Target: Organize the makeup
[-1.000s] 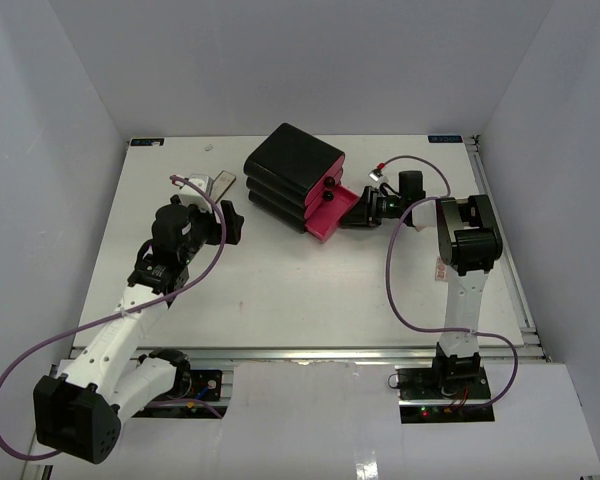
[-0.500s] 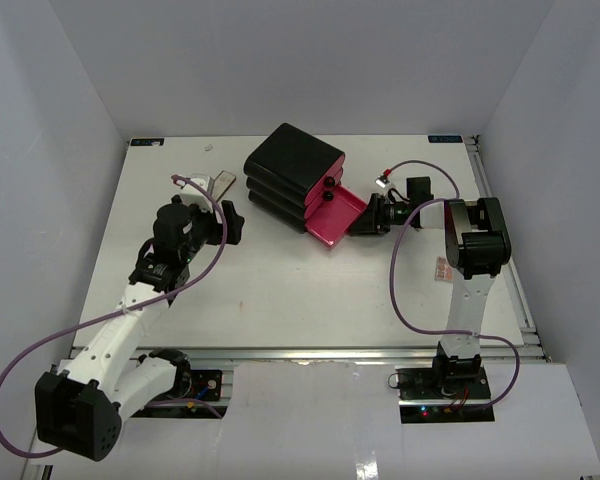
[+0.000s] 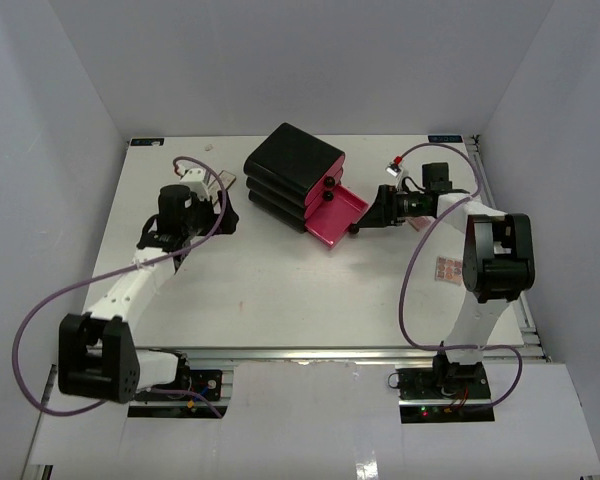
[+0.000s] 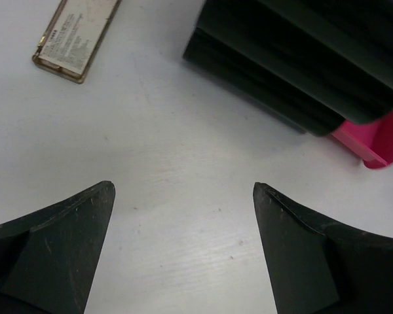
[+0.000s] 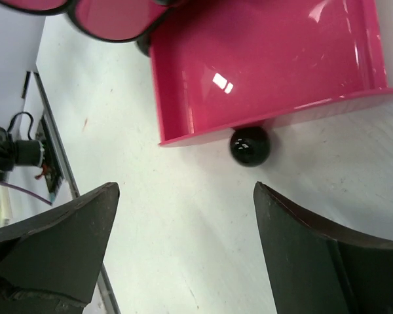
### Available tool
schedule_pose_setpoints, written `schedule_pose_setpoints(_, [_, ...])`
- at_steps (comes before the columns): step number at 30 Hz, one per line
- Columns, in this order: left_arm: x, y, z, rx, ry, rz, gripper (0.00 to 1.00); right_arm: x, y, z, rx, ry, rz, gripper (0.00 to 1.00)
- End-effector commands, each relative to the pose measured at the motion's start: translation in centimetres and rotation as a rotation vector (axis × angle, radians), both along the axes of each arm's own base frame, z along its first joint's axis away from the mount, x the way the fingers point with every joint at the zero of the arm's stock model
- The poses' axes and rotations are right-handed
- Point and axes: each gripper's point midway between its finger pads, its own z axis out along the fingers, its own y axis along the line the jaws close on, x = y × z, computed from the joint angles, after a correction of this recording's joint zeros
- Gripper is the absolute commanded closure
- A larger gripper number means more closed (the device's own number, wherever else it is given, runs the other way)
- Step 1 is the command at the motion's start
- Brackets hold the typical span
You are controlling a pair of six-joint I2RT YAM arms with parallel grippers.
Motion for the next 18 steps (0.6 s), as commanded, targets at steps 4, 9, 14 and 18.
schedule_pose_setpoints(4, [6.1, 0.9, -2.2, -0.013, 0.120, 0.015, 0.02, -6.1, -1.5, 7.8, -0.051, -0.331, 0.243, 0.06])
schedule_pose_setpoints(9, [10.0, 2.2, -3.8, 0.084, 0.131, 0.052, 0.02, -10.5, -1.7, 9.5, -0.048, -0.467, 0.328, 0.05])
schedule_pose_setpoints(14, [13.5, 3.5, -5.9, 0.213, 0.142, 0.050, 0.02, -11.9, -2.9, 9.0, -0.140, -0.587, 0.320, 0.04])
schedule_pose_setpoints(18, [16.1, 4.0, -7.2, 0.289, 0.143, 0.028, 0.02, -12.3, -3.2, 8.8, -0.158, -0.625, 0.310, 0.04])
